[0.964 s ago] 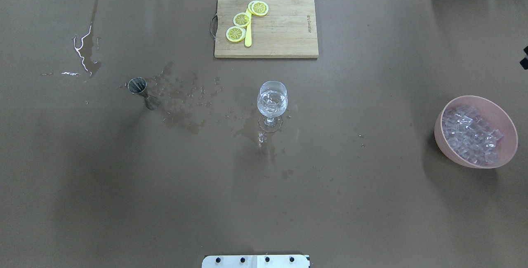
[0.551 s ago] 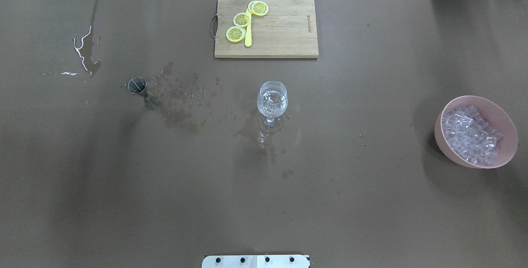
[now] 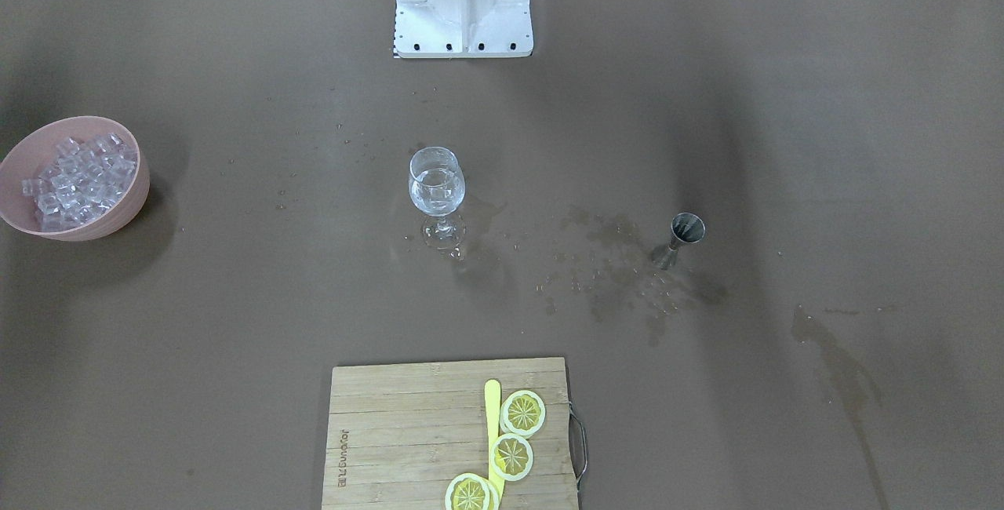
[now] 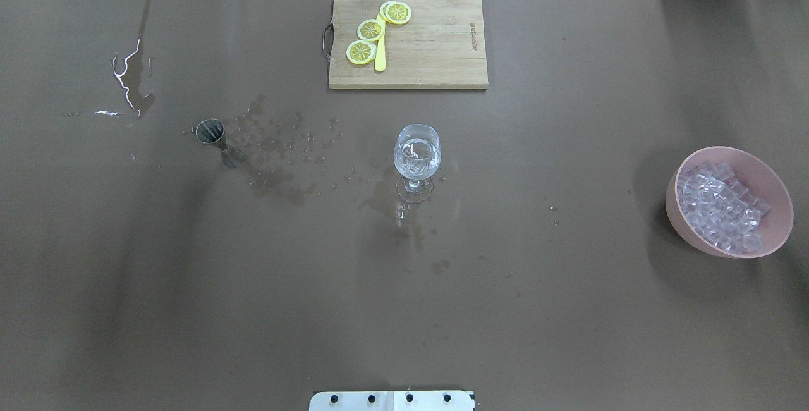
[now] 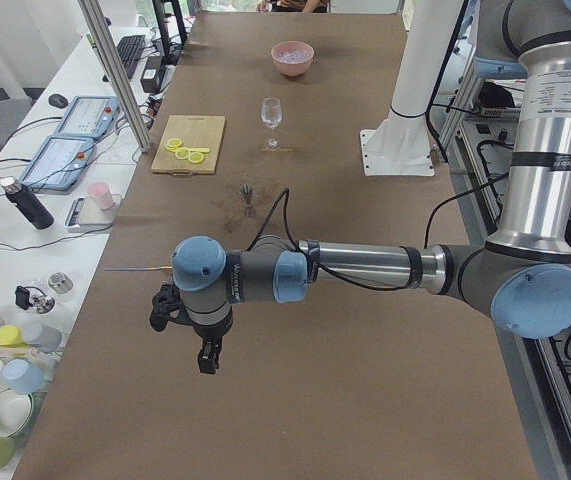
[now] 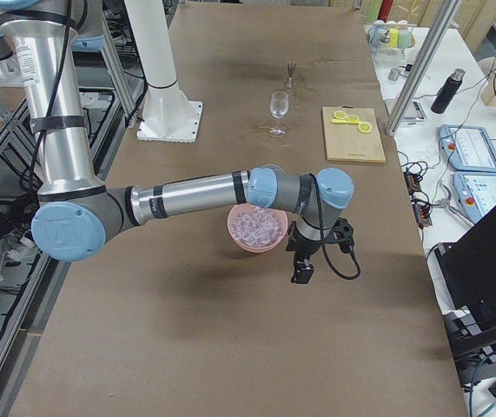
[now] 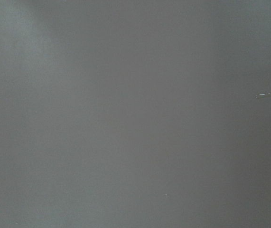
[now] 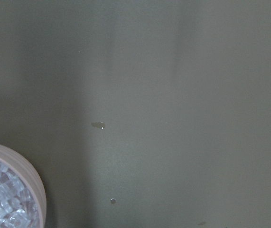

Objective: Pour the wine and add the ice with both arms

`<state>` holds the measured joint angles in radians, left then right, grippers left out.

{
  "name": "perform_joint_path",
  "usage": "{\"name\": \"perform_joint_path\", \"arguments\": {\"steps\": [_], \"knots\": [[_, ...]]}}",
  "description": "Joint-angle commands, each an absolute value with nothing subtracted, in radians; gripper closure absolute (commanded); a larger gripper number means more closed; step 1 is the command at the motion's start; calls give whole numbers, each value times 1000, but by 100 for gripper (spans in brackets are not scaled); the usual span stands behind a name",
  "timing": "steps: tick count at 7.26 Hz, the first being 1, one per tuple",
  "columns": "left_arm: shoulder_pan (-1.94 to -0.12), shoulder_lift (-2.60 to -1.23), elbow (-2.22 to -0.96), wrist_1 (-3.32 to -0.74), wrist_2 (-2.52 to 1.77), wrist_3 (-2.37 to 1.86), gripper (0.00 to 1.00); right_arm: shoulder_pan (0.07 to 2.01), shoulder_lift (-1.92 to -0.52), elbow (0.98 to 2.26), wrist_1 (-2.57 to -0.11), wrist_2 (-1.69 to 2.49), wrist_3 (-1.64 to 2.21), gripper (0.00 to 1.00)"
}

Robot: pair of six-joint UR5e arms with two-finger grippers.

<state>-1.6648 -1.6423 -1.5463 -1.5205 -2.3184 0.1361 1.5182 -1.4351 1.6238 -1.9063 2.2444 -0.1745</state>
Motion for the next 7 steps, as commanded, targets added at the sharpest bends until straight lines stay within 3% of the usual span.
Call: {"name": "perform_joint_path", "arguments": {"steps": [1,7], "knots": [[-1664,-1631,-1551,-1522,-2319,132,1,1548,-1468,1565,-1783,2238,-173,0],[-1664,-1635,-1554,-1520,-2315,132,1,1566,-1466,1562,-1775,2240,-172,0]]}}
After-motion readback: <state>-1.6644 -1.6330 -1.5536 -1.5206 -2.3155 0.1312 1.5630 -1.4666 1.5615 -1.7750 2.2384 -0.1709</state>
